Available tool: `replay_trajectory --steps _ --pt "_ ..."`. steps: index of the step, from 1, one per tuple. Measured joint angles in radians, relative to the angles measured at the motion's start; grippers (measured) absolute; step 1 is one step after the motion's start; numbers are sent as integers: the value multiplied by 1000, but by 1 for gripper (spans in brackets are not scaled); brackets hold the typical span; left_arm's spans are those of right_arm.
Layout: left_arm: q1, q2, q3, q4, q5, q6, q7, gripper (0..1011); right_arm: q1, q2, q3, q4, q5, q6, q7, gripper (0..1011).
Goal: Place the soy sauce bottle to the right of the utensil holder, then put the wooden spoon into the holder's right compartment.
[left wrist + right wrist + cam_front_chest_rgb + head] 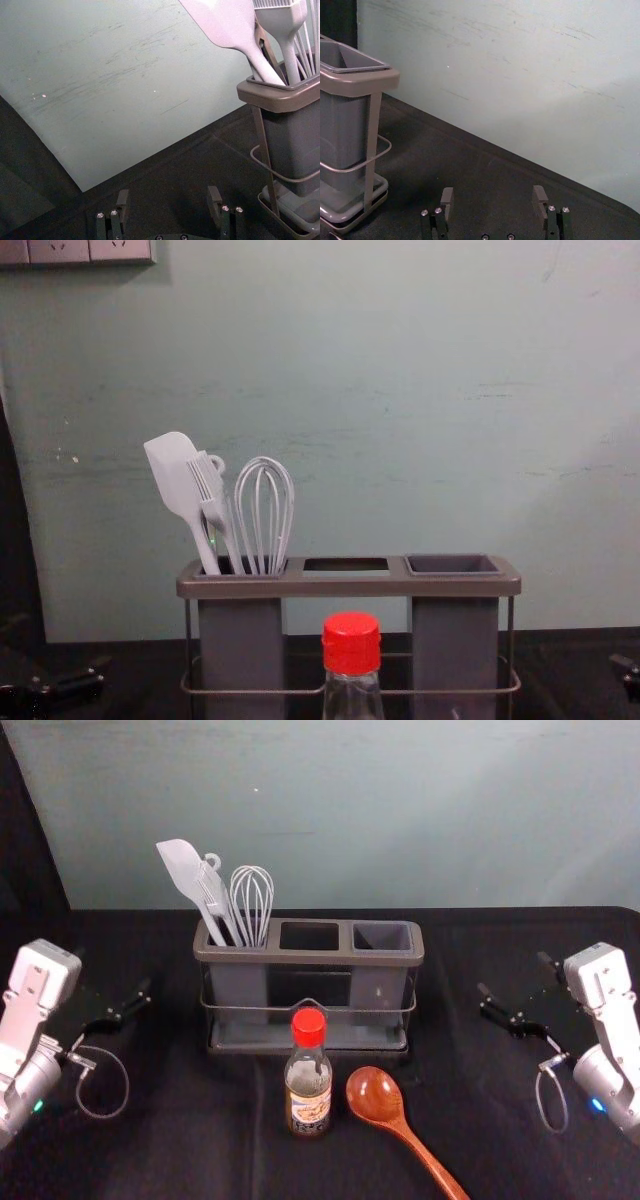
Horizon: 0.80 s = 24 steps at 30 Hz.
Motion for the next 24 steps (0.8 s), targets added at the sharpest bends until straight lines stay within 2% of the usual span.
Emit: replay_trajectory --steps 24 --pt "0 0 0 0 0 0 0 1011 0 0 0 0 0 0 0 1000"
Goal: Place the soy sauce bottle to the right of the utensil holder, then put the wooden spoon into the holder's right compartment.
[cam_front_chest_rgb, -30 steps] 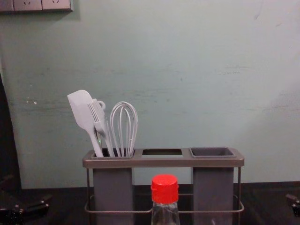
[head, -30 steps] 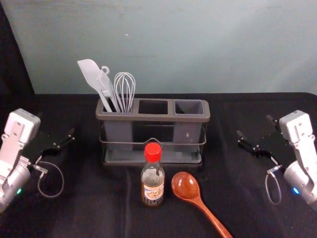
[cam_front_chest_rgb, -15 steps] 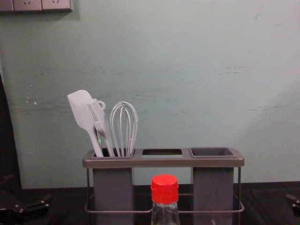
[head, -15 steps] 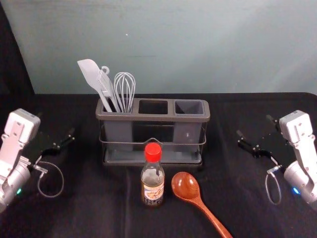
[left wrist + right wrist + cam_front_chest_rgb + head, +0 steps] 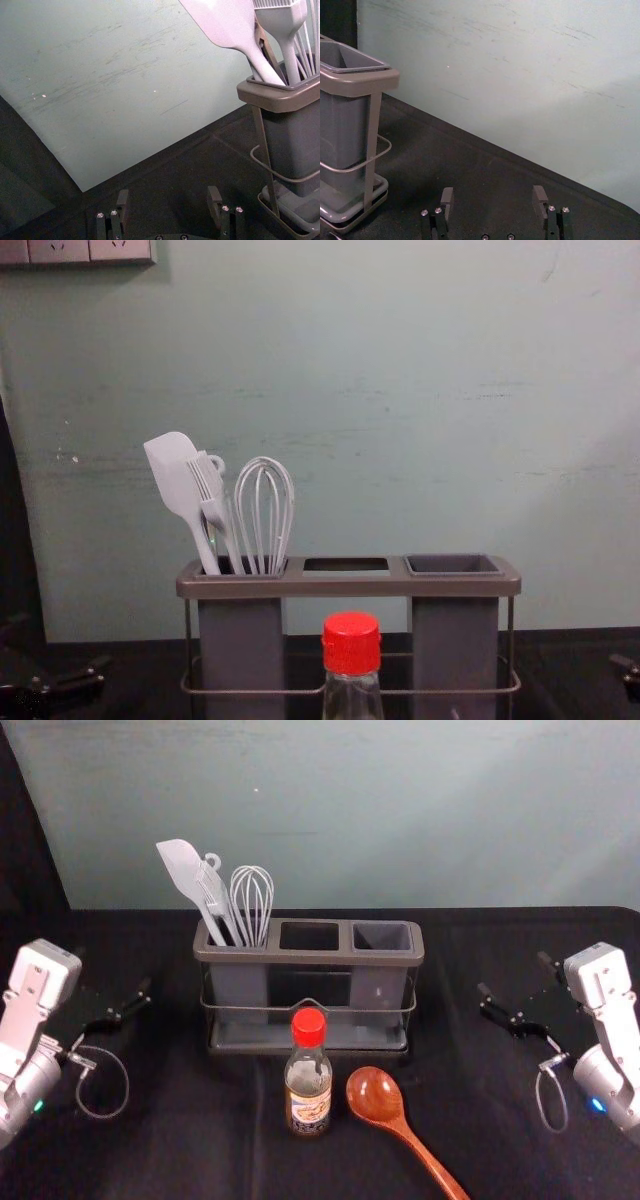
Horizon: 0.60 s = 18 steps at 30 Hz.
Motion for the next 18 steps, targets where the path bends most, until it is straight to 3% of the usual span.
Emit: replay_trajectory --steps 5,12,18 --pt "0 0 0 0 0 0 0 1011 -1 0 1 0 -1 -1 0 1000" --pt "0 0 0 0 0 0 0 1011 -43 7 39 -35 -5 -62 7 1000" --pt "0 0 0 0 0 0 0 1011 -115 39 90 -123 49 -107 49 1000"
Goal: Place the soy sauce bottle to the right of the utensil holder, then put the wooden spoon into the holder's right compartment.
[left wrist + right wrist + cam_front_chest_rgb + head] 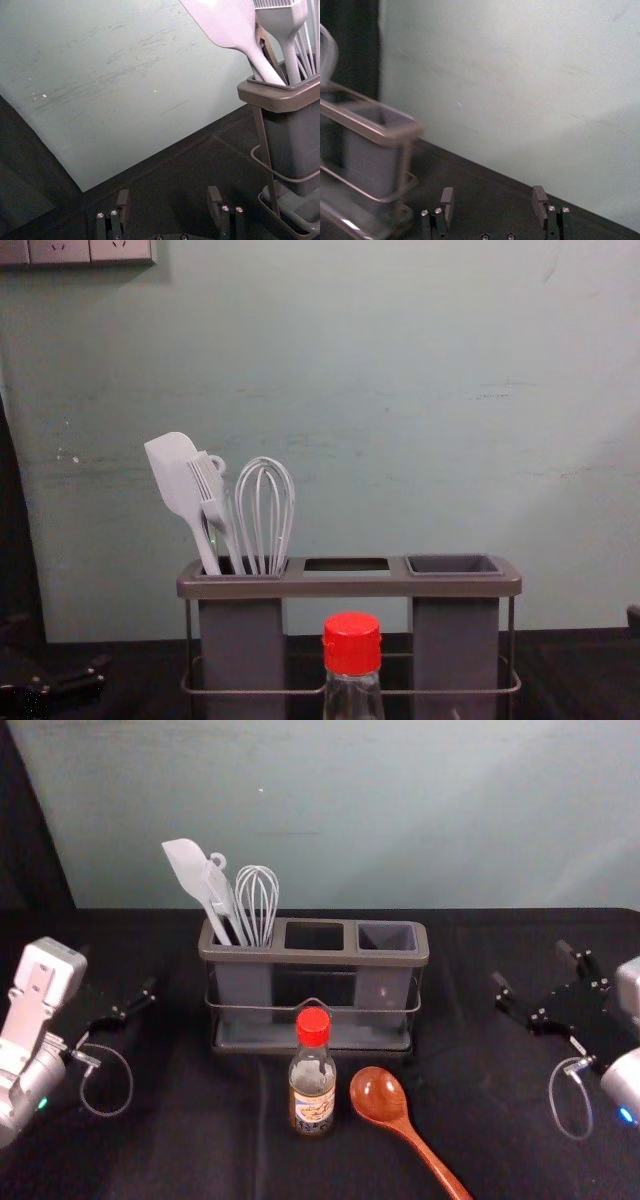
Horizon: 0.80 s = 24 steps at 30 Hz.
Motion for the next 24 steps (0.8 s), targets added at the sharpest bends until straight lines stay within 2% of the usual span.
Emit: replay_trajectory --steps 1,5,8,12,13,15,17,19,20,21,24 --pt "0 0 0 0 0 0 0 1011 -23 14 14 -30 27 -16 26 1002" --pt "0 0 0 0 0 0 0 1011 -72 44 41 -90 72 -45 72 1002" --pt "0 0 0 0 0 0 0 1011 -139 88 69 -157 133 -81 147 1002" --pt "0 0 0 0 0 0 0 1011 -173 124 75 -187 190 -107 240 1002" --pt "0 0 0 0 0 0 0 1012 -183 137 75 -198 217 -114 287 1000" --pt "0 0 0 0 0 0 0 1012 -188 147 74 -205 247 -119 334 1000" --pt "0 0 0 0 0 0 0 1011 -187 153 65 -208 284 -119 399 1000" --pt "0 0 0 0 0 0 0 1011 -167 152 45 -204 314 -116 467 1000" --pt "0 0 0 0 0 0 0 1011 -144 147 24 -192 331 -104 522 1000" --pt "0 0 0 0 0 0 0 1011 -144 147 24 -192 331 -104 522 1000" --pt "0 0 0 0 0 0 0 1011 -73 121 -33 -151 351 -60 639 1000"
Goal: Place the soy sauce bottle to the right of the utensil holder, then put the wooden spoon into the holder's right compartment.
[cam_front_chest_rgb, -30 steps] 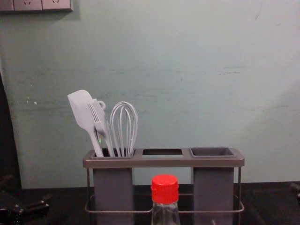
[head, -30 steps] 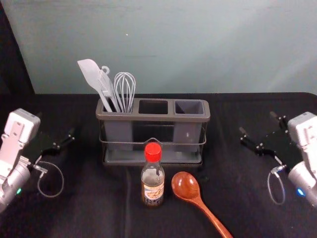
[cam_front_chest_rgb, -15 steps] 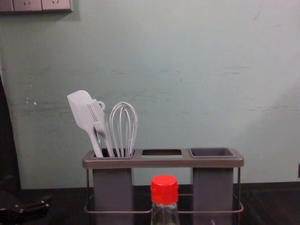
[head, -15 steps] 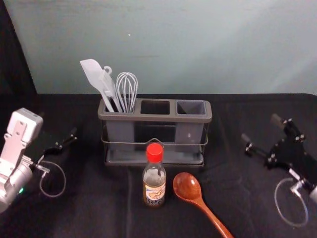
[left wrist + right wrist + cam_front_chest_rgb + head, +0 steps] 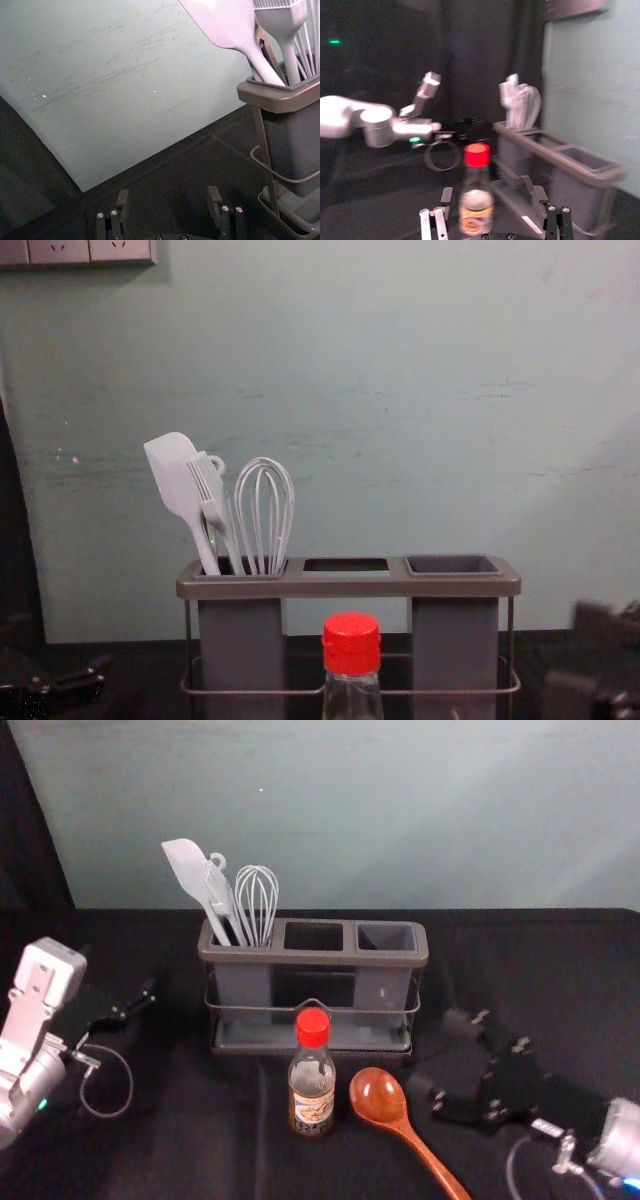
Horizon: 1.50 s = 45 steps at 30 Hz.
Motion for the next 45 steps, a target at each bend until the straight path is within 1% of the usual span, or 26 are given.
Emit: replay_trajectory --steps 4,5,7,10,16,17,25,30,38,45 --pt "0 0 0 0 0 0 0 1012 54 -27 -39 32 -3 36 67 1000" --pt "0 0 0 0 0 0 0 1012 78 -40 -53 46 -9 52 89 1000" --pt "0 0 0 0 0 0 0 1011 99 -53 -66 58 -18 69 106 1000" --pt "0 0 0 0 0 0 0 1012 148 -82 -91 85 -37 106 127 1000" --pt "0 0 0 0 0 0 0 1011 209 -117 -122 119 -51 144 147 1000" --pt "0 0 0 0 0 0 0 1011 225 -129 -129 133 -50 154 152 1000" --pt "0 0 0 0 0 0 0 1011 292 -179 -168 193 -47 186 166 1002" --pt "0 0 0 0 0 0 0 1011 332 -206 -193 220 -57 205 164 1002" --pt "0 0 0 0 0 0 0 1011 382 -234 -223 250 -82 227 147 1000" --pt "0 0 0 0 0 0 0 1011 404 -247 -236 265 -98 230 137 1000"
